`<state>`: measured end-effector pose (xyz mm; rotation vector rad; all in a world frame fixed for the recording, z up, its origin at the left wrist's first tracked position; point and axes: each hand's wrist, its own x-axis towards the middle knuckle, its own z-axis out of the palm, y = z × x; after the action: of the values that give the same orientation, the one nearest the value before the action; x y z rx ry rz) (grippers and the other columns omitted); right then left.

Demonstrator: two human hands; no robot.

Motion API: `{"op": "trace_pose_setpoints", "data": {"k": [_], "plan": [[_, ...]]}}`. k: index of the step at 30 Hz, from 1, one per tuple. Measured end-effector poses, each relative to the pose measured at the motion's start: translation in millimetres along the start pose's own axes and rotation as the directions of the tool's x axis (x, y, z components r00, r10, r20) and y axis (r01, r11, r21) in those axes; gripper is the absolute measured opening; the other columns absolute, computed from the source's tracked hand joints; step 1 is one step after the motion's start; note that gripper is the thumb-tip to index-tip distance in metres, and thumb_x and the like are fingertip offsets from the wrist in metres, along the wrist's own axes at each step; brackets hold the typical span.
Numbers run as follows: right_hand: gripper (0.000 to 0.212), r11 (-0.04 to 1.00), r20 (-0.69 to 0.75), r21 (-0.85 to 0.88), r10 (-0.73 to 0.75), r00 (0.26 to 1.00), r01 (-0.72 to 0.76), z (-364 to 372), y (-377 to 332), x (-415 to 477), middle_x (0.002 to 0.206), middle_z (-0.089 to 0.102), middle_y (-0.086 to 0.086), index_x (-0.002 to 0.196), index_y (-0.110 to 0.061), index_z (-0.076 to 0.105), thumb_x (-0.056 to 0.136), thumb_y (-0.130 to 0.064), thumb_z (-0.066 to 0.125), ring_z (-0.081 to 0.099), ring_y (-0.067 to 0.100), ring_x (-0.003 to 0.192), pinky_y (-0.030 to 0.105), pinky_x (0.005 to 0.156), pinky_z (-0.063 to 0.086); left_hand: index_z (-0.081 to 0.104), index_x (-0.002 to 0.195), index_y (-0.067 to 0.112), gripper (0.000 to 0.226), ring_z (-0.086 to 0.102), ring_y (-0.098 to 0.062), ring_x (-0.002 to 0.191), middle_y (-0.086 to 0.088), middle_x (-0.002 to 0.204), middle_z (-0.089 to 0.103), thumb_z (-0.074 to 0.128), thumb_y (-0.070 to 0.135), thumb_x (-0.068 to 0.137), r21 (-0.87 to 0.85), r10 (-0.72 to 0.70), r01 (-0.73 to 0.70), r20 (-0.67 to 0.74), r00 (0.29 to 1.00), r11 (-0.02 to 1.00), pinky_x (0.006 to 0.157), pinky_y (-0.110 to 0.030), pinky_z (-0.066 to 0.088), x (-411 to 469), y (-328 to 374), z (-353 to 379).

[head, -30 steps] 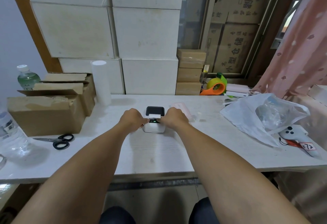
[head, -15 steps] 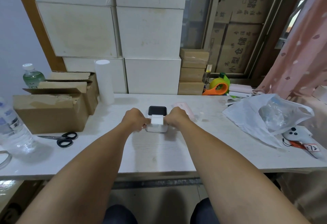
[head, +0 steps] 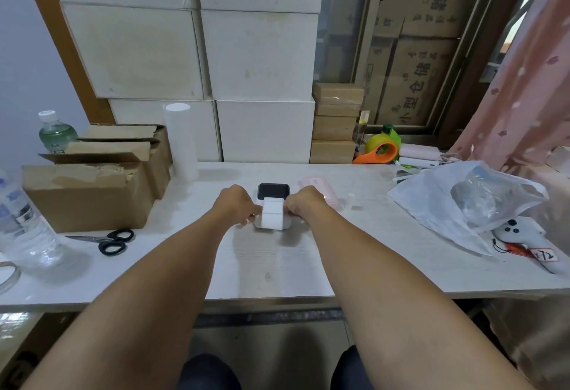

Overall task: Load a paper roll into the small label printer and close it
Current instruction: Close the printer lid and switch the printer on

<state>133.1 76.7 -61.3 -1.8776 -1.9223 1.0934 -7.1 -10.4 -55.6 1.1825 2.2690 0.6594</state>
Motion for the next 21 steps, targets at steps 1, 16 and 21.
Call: {"op": "trace_pose_setpoints", "data": {"k": [1, 16, 21], "plan": [[0.027, 1.000, -0.012, -0.018, -0.021, 1.000, 0.021, 0, -1, -1, 0.099, 0.065, 0.005, 0.109, -0.011, 0.061, 0.083, -0.018, 0.068, 0.065, 0.026, 0.091, 0.030, 0.072, 0.049, 0.073, 0.067, 0.005, 0.024, 0.055, -0.012, 0.045, 0.006, 0.037, 0.060, 0.073, 0.024, 0.082, 0.002, -0.005, 0.005, -0.004, 1.000, 1.000, 0.054, -0.022, 0.044, -1, 0, 0], [0.026, 0.989, -0.039, -0.109, -0.101, 0.994, 0.096, -3, 11, -1, 0.097, 0.063, 0.004, 0.095, -0.012, 0.058, 0.084, -0.031, 0.073, 0.062, 0.026, 0.089, 0.032, 0.070, 0.048, 0.078, 0.078, 0.002, 0.029, 0.063, -0.020, 0.058, -0.008, 0.075, 0.078, 0.073, 0.029, 0.086, 0.023, -0.015, 0.016, -0.018, 1.000, 1.000, 0.060, -0.025, 0.048, 2, -1, 4], [0.029, 0.989, -0.034, -0.109, -0.100, 0.994, 0.096, -4, 12, -3, 0.097, 0.064, 0.004, 0.099, -0.012, 0.060, 0.083, -0.032, 0.075, 0.063, 0.025, 0.088, 0.031, 0.068, 0.048, 0.078, 0.082, 0.000, 0.032, 0.064, -0.021, 0.058, -0.010, 0.077, 0.079, 0.075, 0.031, 0.085, 0.023, -0.022, 0.022, -0.012, 1.000, 0.999, 0.059, -0.025, 0.048, 5, -1, 4]]}}
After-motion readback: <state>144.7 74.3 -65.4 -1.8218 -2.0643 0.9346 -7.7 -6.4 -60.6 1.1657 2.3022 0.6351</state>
